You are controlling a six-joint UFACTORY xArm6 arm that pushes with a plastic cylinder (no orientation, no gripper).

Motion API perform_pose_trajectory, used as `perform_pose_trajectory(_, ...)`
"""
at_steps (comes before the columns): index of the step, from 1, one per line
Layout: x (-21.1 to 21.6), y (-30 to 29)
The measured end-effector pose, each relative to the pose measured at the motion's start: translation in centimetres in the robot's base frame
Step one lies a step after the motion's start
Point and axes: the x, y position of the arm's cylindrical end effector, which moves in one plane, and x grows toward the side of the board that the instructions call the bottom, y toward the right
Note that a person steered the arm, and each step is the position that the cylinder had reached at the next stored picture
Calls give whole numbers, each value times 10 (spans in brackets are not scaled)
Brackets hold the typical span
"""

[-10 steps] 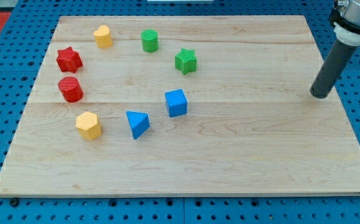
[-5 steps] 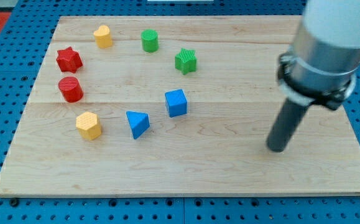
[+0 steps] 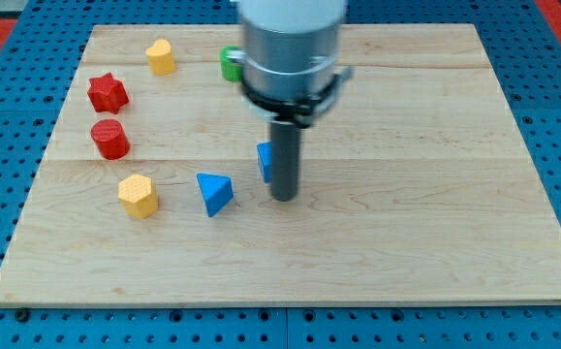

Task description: Slide the blue cube center right

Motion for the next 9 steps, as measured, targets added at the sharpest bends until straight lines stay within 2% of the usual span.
perform_pose_trajectory(1, -22, -42)
perform_pose_trajectory(2, -57, -6)
perform_pose_trajectory(3, -65, 20)
perform_pose_trajectory(4, -38, 68)
perform_pose_trajectory(5, -42, 78)
perform_pose_trajectory(6, -34, 27)
perform_pose_trajectory(8, 21, 55)
perform_pose_trajectory(9, 8, 85)
